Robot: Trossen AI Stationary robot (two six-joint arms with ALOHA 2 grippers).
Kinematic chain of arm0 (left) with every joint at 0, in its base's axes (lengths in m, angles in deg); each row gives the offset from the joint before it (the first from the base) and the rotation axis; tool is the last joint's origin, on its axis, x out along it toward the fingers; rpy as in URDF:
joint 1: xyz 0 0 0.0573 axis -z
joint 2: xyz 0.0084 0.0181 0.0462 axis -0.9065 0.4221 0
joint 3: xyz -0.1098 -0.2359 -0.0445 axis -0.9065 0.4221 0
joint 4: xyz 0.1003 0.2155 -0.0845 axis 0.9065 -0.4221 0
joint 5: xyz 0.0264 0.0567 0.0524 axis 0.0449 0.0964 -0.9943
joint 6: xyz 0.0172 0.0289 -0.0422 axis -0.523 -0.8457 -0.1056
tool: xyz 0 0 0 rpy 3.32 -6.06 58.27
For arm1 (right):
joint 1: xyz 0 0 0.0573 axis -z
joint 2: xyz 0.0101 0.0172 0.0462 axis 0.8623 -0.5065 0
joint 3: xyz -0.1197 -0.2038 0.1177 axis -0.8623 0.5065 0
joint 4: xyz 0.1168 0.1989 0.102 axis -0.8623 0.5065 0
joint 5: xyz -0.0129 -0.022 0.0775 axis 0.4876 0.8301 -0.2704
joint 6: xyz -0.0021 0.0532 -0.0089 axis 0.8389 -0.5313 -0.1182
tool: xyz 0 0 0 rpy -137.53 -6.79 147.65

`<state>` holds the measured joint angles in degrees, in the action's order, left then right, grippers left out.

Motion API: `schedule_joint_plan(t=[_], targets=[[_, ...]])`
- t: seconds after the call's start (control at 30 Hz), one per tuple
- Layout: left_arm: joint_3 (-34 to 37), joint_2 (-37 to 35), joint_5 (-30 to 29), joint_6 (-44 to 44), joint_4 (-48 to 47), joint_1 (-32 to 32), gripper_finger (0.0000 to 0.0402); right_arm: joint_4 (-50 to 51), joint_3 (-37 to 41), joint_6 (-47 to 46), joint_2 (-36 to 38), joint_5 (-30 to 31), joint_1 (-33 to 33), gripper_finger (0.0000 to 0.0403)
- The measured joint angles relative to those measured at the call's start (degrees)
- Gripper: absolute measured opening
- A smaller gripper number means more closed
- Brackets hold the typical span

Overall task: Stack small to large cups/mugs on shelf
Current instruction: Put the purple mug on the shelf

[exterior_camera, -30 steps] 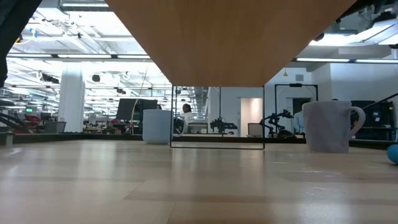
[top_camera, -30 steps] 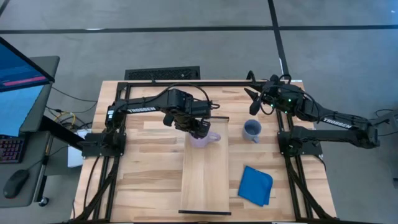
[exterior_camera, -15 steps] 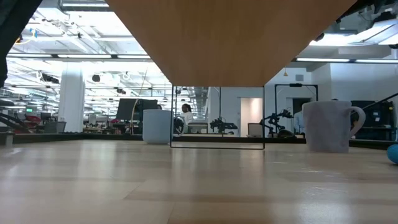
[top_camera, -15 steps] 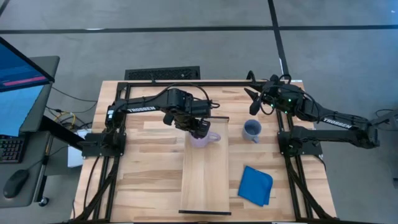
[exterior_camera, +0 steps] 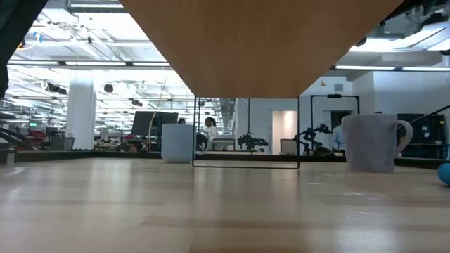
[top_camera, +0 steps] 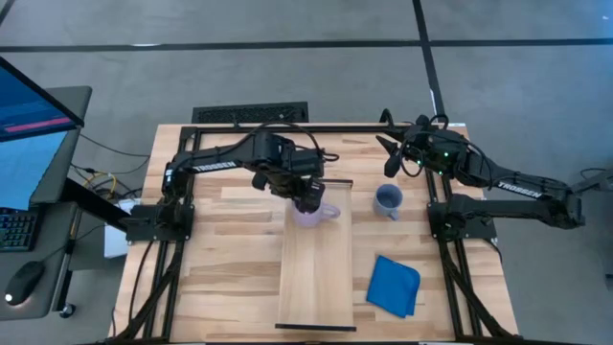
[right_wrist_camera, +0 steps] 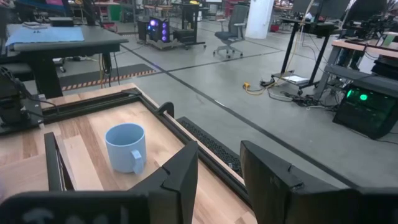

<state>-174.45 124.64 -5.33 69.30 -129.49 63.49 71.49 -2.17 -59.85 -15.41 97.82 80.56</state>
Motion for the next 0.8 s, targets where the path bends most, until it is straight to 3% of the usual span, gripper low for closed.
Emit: schedule_joint_plan(t=[0.37, 0.57, 0.8], targets=[[-0.06, 0.00, -0.30, 0.27, 0.07, -0.06, 0.0129, 0.01, 0.00, 0.00, 0.00, -0.02, 0.00, 0.0143], [-0.06, 0.00, 3.13, 1.41, 0.07, 0.07, 0.0156, 0.00, 0.00, 0.00, -0.01, -0.01, 0.00, 0.0143], [-0.06, 0.00, 3.71, 2.96, 0.04, 0.35, 0.0163, 0.00, 0.00, 0.05, -0.01, 0.00, 0.00, 0.0143]])
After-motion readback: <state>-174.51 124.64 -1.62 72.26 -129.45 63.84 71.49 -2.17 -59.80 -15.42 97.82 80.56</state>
